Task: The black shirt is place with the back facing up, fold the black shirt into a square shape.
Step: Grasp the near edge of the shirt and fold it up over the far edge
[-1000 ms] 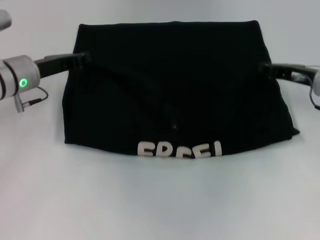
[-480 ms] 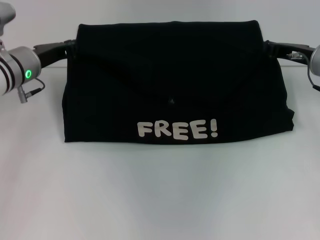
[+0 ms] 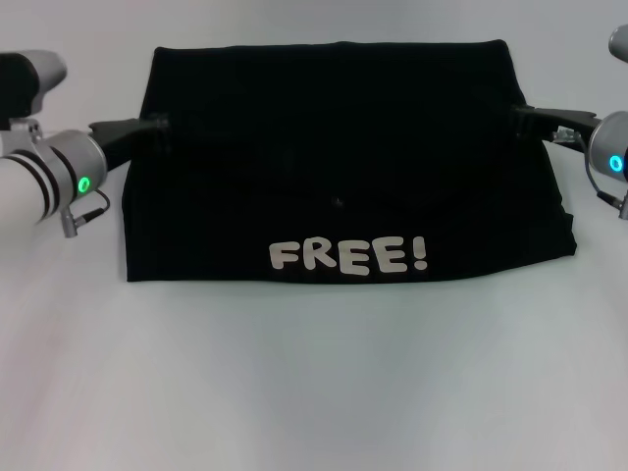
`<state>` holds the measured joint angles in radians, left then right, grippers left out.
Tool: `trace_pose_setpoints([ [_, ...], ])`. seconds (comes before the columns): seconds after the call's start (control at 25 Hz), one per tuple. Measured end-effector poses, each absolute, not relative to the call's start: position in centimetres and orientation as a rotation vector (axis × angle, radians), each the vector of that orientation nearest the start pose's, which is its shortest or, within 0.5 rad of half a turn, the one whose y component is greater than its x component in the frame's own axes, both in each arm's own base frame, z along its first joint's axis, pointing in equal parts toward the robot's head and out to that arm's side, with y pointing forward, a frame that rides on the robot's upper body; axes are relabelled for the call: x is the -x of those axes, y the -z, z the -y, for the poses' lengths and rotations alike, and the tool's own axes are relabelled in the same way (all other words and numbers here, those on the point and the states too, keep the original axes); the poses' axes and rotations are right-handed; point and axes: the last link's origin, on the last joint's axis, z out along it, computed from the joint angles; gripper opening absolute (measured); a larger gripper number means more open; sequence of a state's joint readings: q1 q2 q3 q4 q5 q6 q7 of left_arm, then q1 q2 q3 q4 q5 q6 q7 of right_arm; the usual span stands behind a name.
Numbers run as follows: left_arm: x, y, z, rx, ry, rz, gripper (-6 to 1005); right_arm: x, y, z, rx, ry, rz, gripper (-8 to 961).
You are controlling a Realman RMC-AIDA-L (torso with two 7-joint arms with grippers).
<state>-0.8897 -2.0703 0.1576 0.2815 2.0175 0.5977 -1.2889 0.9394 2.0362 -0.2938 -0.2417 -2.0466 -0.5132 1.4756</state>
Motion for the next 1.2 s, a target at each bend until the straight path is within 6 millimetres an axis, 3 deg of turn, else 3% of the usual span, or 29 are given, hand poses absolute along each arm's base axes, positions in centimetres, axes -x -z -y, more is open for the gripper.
trace_pose_setpoints([
  [0.56,26.5,1.9,-45.9,1.93,0.482,0.991,56,-26.6,0.7,-46.8,1.848,-0.524,-1.098,92],
  [0.76,26.7,2.0,-45.8,1.925,0.466,0.993,82,-27.0,-0.1,-46.7,1.781,-0.594,-1.119,315],
  [1.0,26.3,2.4,-45.7,1.968,0.449,0.969,114,-27.0,-0.6,-46.5,1.768,-0.654,-1.128,471],
  [1.2,25.6,4.0,-45.3,2.043,0.409,0.931,140,-27.4,-1.3,-46.3,1.748,-0.702,-1.139,614],
])
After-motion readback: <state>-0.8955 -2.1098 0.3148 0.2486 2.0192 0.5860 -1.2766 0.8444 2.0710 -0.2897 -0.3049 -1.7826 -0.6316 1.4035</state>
